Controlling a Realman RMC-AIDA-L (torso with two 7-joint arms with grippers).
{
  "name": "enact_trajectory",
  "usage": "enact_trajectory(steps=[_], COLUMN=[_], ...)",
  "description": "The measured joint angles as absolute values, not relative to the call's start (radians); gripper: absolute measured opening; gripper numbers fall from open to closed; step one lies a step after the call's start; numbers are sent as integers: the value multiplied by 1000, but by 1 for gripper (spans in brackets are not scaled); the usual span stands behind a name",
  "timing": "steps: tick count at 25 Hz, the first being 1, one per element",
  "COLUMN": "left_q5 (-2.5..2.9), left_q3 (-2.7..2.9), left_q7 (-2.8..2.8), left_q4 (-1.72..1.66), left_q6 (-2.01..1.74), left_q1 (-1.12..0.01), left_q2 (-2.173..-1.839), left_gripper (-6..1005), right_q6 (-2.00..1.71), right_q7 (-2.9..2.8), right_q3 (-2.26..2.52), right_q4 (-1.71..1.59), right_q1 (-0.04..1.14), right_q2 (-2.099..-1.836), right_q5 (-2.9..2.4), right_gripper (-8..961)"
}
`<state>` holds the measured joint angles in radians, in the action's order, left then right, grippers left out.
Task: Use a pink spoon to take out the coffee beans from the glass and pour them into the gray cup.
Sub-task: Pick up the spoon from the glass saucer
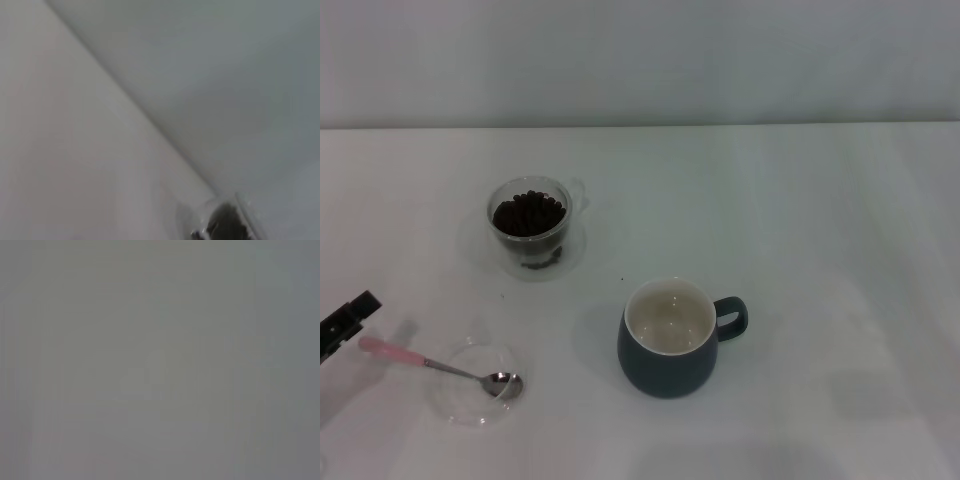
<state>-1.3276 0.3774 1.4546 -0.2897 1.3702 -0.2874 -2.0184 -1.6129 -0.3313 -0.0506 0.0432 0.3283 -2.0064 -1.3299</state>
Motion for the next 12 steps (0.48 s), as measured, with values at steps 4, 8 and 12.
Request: enact_trajectory(steps=[4,8,12], left_q5=[-1362,-1363,-1365], left_q3=[377,377,377], left_q7=[1466,1456,1441], left_q4=[-282,-261,-253], left_q6=[1377,1378,1374], left_q1=[-255,-251,-251], left_q2=[-2035,-2038,-2047], left_gripper=[758,846,868], right_q6=[-1613,-1612,-1612], right_q7=[-331,-331,-331], right_q3=[-51,-51,-51], right_q4=[38,30,21], right_q1=[331,339,345], right_q2=[-2006,-2005,-2005], right_q5=[-1330,-1330,-1330], right_gripper=[741,741,741])
